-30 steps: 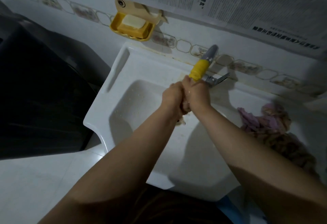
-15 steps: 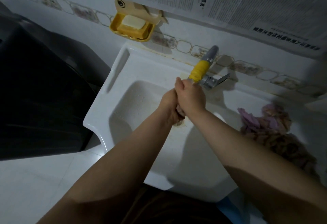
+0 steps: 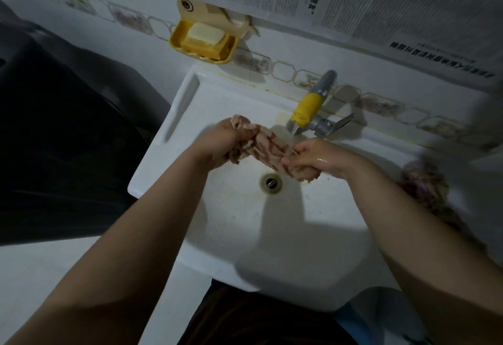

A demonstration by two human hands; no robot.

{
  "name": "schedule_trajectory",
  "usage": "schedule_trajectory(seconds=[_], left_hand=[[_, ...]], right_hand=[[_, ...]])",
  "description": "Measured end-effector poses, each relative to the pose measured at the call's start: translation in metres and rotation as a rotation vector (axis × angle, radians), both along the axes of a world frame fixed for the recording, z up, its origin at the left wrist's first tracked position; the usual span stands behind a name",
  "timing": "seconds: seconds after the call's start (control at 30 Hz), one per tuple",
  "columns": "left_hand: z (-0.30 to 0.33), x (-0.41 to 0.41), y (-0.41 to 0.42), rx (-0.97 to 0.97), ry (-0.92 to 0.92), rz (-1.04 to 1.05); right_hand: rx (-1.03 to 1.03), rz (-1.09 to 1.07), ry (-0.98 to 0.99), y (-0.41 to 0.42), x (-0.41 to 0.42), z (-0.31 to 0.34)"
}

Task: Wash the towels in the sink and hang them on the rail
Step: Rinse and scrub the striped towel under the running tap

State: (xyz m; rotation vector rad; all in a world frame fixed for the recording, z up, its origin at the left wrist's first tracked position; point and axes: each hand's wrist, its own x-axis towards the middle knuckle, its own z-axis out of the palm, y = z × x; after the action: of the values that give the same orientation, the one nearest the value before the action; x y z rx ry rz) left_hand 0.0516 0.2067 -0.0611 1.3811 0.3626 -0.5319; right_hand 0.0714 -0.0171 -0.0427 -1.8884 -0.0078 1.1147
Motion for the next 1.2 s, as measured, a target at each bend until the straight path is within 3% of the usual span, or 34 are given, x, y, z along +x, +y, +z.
schedule_trajectory(seconds=[0.2,0.33,0.43,0.53,0.6,0.7,0.8,0.87,0.93,1.07,1.2], left_hand=[[0.005,0.0,-0.024,-0.188,0.137,0.218],[0.001,-0.003,-0.03,-0.295,0.252,0.187],[0.001,-0.003,-0.023,-0.368,0.191,0.181],[-0.001,-0.002,-0.02,-0.303,0.151,0.208],[-0.005,-0.003,-0.03,-0.181,0.201,0.316],[-0.011,0.001,-0.053,-0.078,0.316,0.499],[-0.008,0.0,-0.077,-0.065,0.319,0.499],[-0.002,-0.002,-0.092,-0.108,0.324,0.442],[-0.001,-0.003,-0.097,-0.156,0.344,0.399],[-0.005,0.005,-0.083,-0.126,0.273,0.491],[0.002,-0.008,-0.097,-0.116,0.388,0.34]], right_hand=[[0.207,-0.253,0.201,-0.002,-0.006,-0.017],[0.303,-0.422,0.252,-0.005,-0.01,-0.034],[0.362,-0.574,0.219,-0.003,-0.016,-0.041],[0.45,-0.842,0.192,0.001,-0.016,-0.045],[0.419,-0.945,0.03,0.013,-0.016,-0.039],[0.151,-0.692,-0.363,0.05,-0.026,-0.018],[-0.191,-0.414,-0.615,0.074,-0.026,-0.015],[-0.315,-0.532,-0.583,0.068,-0.007,-0.018],[-0.249,-0.659,-0.538,0.065,0.0,-0.016],[-0.256,-0.376,-0.712,0.081,-0.025,-0.013],[-0.222,-0.635,-0.538,0.065,-0.002,-0.017]])
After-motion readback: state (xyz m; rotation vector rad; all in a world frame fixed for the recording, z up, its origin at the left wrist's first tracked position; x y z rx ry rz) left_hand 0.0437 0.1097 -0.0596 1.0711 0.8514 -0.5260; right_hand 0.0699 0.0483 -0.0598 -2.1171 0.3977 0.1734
